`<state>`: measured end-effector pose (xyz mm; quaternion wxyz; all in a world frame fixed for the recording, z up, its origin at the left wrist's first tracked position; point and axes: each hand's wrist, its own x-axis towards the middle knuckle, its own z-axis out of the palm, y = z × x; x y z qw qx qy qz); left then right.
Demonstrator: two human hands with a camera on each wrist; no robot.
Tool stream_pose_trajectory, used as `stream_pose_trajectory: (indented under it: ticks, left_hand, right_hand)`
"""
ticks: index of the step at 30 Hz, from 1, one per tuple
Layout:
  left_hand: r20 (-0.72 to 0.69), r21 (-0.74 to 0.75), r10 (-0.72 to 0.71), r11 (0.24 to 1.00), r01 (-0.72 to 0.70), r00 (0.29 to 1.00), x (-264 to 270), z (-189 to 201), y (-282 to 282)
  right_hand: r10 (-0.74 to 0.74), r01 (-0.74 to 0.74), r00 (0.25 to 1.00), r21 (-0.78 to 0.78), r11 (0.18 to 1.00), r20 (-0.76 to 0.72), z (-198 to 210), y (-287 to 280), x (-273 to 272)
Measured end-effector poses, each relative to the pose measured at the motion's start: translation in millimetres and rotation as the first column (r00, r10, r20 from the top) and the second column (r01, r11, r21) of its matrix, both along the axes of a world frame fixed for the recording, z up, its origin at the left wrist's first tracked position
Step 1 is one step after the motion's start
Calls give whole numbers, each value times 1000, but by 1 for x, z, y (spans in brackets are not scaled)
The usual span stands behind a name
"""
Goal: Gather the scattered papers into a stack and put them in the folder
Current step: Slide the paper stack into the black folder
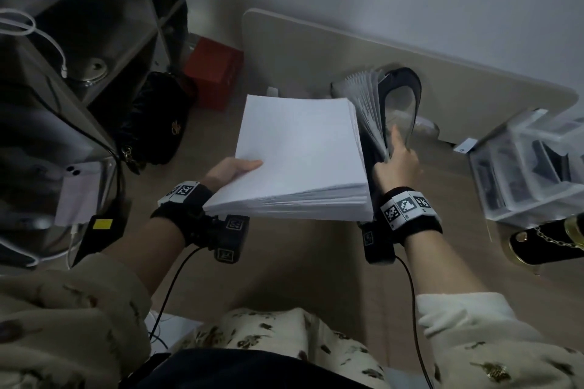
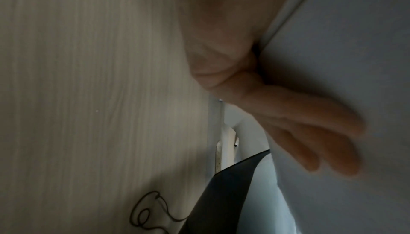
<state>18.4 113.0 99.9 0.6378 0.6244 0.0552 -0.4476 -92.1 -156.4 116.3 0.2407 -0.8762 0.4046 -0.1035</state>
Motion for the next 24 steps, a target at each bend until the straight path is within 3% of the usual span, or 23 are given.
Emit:
stream_pose_trajectory:
  ticks: [7,14,24]
  left_hand:
    - [-46,104,-109,988,113,993,-1,2,3]
    - [-5,178,-173,969,171,985,1,8,-4]
    - [123,226,-143,968,113,982,20,8,-31]
  right_hand:
    - [-18,18,1000,20,1000,-1,-4,-3,1]
    - [23,-23,1000,6,1000,-20,-5,-3,1]
    - [85,-86,995,-9,996,-43,-5,2,-6]
